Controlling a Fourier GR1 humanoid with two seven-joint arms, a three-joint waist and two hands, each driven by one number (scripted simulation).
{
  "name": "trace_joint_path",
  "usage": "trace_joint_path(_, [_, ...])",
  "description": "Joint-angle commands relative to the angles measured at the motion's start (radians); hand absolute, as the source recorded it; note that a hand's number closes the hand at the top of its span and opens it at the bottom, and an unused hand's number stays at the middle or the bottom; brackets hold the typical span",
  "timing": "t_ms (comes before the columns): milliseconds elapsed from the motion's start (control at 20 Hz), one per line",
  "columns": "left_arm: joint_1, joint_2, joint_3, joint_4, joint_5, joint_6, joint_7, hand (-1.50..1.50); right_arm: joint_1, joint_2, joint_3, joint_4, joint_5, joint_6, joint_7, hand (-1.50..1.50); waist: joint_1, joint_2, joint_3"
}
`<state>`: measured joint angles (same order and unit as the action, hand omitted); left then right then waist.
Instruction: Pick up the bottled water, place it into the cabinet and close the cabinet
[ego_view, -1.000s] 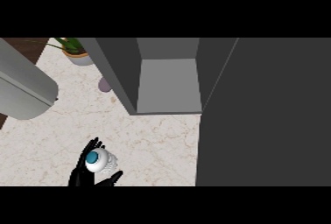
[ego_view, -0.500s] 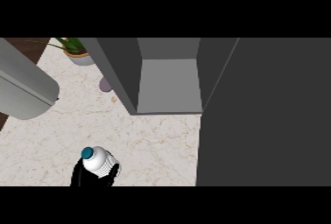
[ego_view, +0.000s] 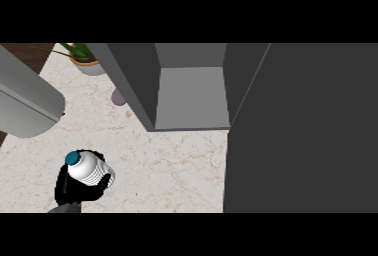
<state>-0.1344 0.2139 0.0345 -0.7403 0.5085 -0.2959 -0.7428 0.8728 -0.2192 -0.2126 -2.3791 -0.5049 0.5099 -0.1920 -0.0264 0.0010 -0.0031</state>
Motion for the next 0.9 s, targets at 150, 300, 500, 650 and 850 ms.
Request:
trace_joint_path(150, [-0.112, 0.056, -0.001, 0.024, -0.043, -0.002, 0.018, 1.50, 0.051, -0.023, -0.048, -0.228, -0.148, -0.054, 0.083, -1.50, 0.008, -0.001, 0.001])
trace_joint_path(300, [-0.110, 0.014, -0.029, -0.036, -0.046, 0.025, 0.076, 1.50, 0.100, -0.003, -0.069, -0.197, -0.140, -0.018, 0.039, -1.50, 0.011, -0.004, 0.002])
trace_joint_path(500, [-0.068, -0.009, -0.073, -0.181, -0.079, 0.078, 0.095, 1.50, 0.074, 0.023, -0.041, -0.148, -0.074, -0.005, 0.006, -1.50, 0.024, -0.007, 0.004])
trace_joint_path(650, [-0.132, -0.016, -0.086, -0.210, -0.070, 0.102, 0.200, 1.50, 0.122, -0.014, -0.069, -0.220, -0.145, -0.015, 0.035, -1.50, 0.015, -0.005, 0.002])
trace_joint_path(850, [-0.139, -0.119, -0.155, -0.372, -0.100, 0.250, 0.306, 1.50, 0.076, -0.011, -0.061, -0.157, -0.105, -0.019, 0.011, -1.50, 0.023, -0.006, 0.003])
